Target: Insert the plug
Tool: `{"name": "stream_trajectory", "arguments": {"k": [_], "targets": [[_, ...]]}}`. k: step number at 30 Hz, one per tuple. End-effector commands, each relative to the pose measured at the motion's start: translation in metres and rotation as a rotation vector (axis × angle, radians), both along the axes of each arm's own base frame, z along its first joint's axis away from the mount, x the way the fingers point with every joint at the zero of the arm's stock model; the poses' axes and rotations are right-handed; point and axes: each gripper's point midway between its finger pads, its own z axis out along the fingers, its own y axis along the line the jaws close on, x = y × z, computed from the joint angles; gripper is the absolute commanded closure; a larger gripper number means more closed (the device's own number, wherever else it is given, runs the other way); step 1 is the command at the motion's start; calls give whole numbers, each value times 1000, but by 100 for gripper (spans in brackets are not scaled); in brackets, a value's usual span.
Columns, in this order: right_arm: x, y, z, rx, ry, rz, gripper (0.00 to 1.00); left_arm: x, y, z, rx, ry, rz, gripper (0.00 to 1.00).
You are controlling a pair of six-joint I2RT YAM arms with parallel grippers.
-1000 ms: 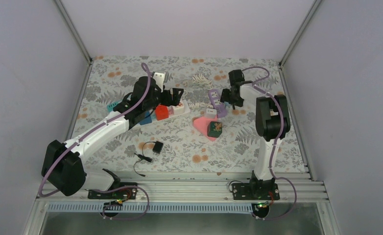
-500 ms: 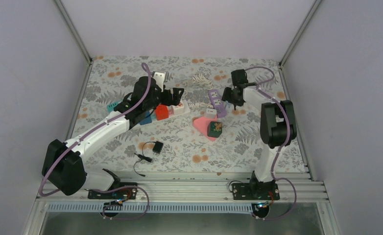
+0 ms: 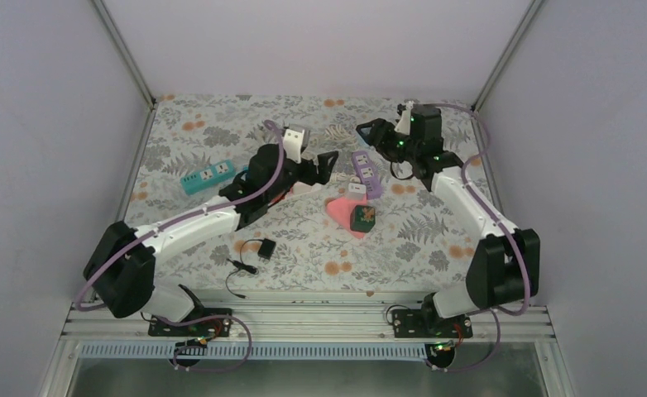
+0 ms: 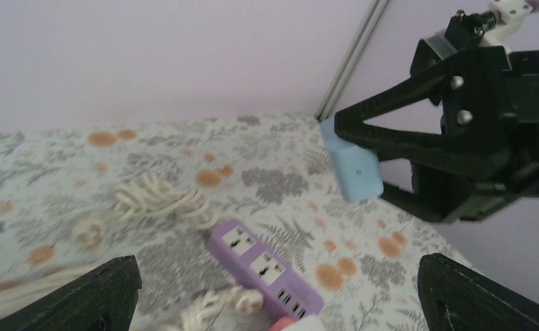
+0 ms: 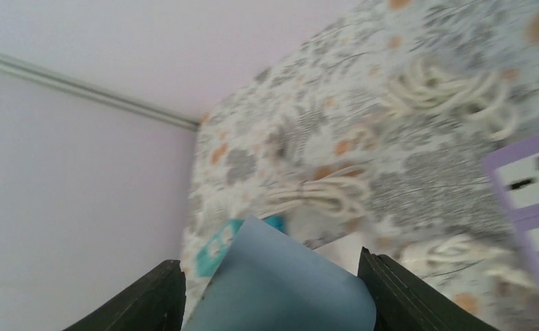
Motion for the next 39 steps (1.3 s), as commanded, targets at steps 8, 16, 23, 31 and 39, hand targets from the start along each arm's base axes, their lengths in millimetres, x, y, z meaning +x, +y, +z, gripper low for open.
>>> {"name": "stream_trajectory", "arguments": {"k": [8,16,23,31,39], "targets": [[-51,37,74,358,-13,112,36,8,-40,58,-242,-289,-32,5],[-62,49,93,373,-29,173,35,-1,-64,66,-256,-327,-87,13],[-64,50,97,370,-31,177,35,12,-72,58,-243,-278,-34,28],[-68,50,97,354,-40,163,37,18,-73,53,-235,-254,-9,54],[-66,46,89,230,-76,162,21,10,-78,50,-149,-310,-75,75]]}}
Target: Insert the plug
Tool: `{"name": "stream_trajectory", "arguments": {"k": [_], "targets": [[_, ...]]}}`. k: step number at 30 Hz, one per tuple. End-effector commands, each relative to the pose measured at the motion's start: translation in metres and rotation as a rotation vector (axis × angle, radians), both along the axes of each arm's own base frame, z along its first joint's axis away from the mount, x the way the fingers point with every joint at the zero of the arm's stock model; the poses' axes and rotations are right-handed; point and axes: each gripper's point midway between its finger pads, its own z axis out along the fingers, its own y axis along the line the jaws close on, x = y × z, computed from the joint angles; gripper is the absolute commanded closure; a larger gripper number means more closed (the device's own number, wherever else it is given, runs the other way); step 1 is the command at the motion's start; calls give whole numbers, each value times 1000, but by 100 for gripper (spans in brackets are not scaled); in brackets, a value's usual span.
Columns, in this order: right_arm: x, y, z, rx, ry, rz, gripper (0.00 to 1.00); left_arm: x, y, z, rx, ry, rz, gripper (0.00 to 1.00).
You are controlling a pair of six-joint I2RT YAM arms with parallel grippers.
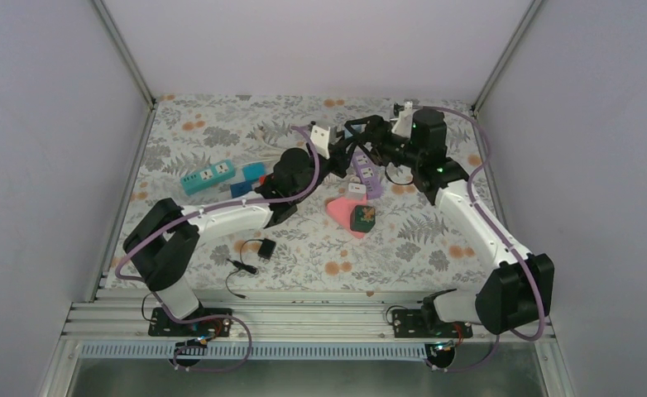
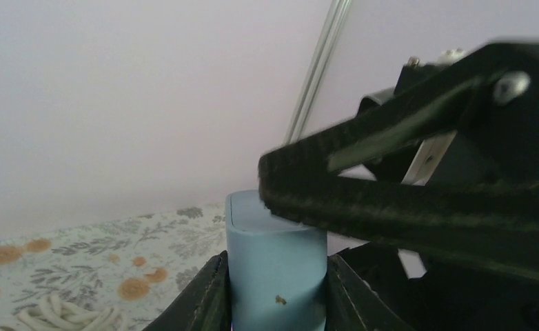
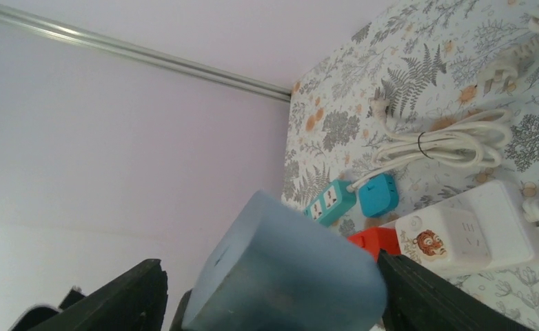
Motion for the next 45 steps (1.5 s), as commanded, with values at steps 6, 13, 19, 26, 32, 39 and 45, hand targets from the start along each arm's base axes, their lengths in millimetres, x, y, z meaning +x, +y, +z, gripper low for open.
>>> {"name": "stream_trajectory", "arguments": {"k": [6,13,19,26,32,39,45], "targets": [[-13,-23,7,-377,-185,7,5,-26,0,-5,244,-183,-215,76],[-50,-19,-17,-491,-226,212,7,-61,17,-10,384,-324,-505,76],[-89,0,6,-354,-378,373,8,-79,19,-11,401,-312,-741,76],[-99,13,29,-296,-547,441,21,-110,26,-1,318,-205,-1032,76],[-105,26,37,-310,-672,512,30,-116,27,15,306,-97,-1089,76],[-111,35,38,-264,-702,576,52,-129,37,30,289,-78,-1088,76],[-134,38,46,-201,-754,662,46,-141,49,35,291,-102,-1061,77]]}}
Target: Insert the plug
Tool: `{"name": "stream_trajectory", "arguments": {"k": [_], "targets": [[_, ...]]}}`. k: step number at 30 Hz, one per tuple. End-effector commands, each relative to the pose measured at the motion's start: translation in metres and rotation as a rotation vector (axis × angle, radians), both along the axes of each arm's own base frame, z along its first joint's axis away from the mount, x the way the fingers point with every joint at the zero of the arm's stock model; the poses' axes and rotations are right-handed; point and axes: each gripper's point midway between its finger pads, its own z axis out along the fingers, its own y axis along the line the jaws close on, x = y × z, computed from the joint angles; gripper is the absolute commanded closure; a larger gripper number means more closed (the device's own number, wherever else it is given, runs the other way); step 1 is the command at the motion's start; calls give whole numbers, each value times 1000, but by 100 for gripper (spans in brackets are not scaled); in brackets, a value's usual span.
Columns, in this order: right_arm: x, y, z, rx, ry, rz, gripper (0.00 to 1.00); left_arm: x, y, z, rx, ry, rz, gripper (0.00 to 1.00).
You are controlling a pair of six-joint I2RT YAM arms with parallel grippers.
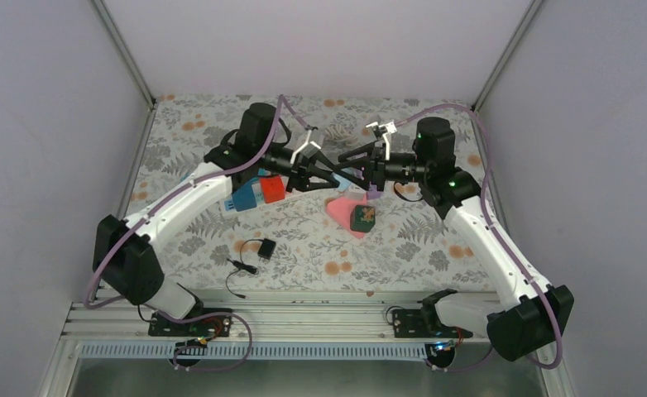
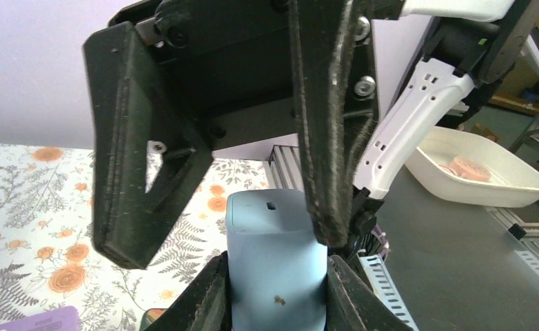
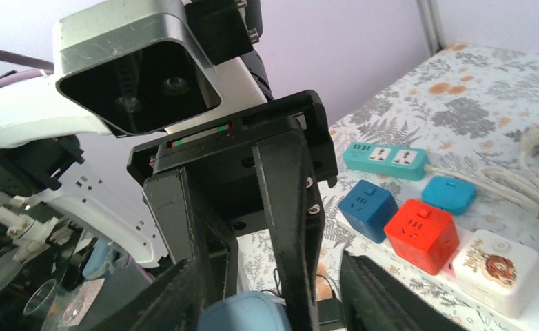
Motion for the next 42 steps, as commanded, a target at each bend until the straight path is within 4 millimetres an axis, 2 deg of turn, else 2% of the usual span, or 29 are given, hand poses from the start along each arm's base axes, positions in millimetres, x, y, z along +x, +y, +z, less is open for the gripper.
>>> {"name": "stream_trajectory", "arguments": {"k": [1,4,8,18,22,26,29,33,35,39,42], "targets": [[-21,4,8,37,-62,105,44,-17,13,21,-46,-41,-20,77],[-24,5,5,38,-59,119,40,-17,16,23,-46,-38,-19,77],[-29,8,-3,33,-48,144,41,-13,17,25,-45,-26,-8,77],[-29,8,2,31,-91,130,78,-4,19,23,-38,-3,9,76],[-26,6,6,29,-120,95,88,2,22,20,-33,16,28,65],[-15,2,7,10,-139,15,92,15,25,18,-21,21,102,36],[6,-6,4,-26,-145,-116,95,32,31,12,-1,17,216,20],[43,-25,1,-79,-146,-357,94,63,44,4,28,24,423,10],[64,-39,-1,-109,-147,-495,93,80,57,3,34,22,551,8],[108,-66,-12,-172,-157,-742,91,101,85,10,23,-18,795,6],[150,-86,-44,-305,-116,-906,91,101,102,15,14,-45,895,6]]}}
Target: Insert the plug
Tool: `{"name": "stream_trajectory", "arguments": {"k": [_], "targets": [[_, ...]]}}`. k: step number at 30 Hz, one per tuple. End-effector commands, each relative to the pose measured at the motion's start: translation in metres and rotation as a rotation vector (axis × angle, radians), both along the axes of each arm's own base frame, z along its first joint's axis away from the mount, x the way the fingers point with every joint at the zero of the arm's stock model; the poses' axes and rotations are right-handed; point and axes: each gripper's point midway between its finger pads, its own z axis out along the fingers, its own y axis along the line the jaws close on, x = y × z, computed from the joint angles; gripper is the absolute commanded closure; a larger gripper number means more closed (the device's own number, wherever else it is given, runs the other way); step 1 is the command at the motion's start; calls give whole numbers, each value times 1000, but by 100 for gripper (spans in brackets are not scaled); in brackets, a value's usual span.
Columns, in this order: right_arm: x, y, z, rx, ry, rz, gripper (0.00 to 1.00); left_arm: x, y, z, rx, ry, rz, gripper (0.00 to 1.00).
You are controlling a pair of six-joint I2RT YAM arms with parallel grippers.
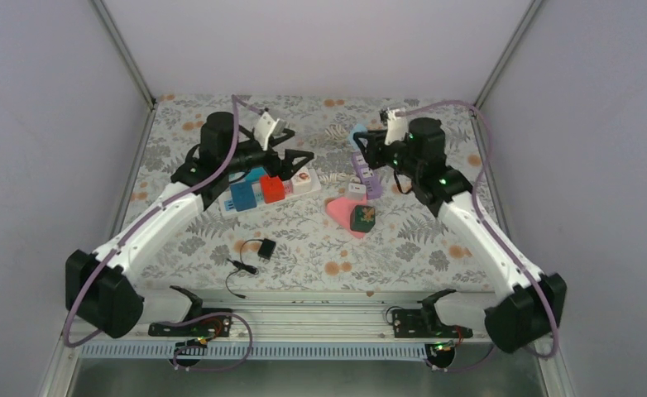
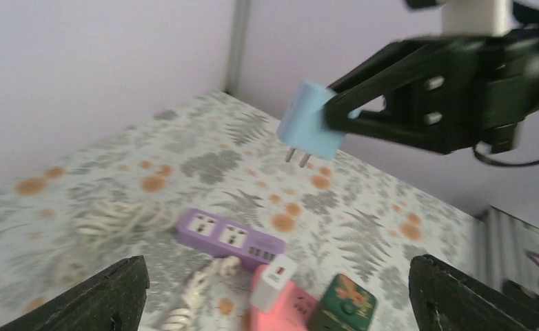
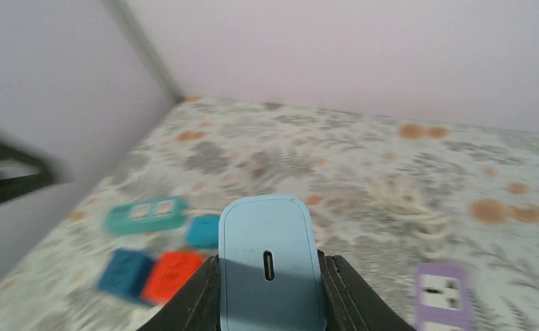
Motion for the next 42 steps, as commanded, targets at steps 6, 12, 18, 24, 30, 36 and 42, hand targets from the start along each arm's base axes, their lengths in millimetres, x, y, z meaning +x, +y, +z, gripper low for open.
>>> {"name": "stream_trajectory", "arguments": {"k": [6,12,18,24,30,36,42], "targets": [[119,-65,-58,-170,36,-443,93,-2,40,22,-18,-95,237,6],[151,-73,-107,-205,38,-436,91,-9,40,21,-18,-80,213,6],[149,-60,-164,-187,107,-325,91,-8,40,15,-7,-73,215,6],[142,-60,-198,-205,144,-303,92,0,41,7,0,-62,245,6],[142,-65,-214,-234,169,-317,92,7,40,2,3,-52,260,6],[149,-68,-213,-249,167,-338,92,10,42,2,9,-52,281,6],[152,-65,-224,-262,209,-322,92,12,42,0,14,-53,283,5]]}}
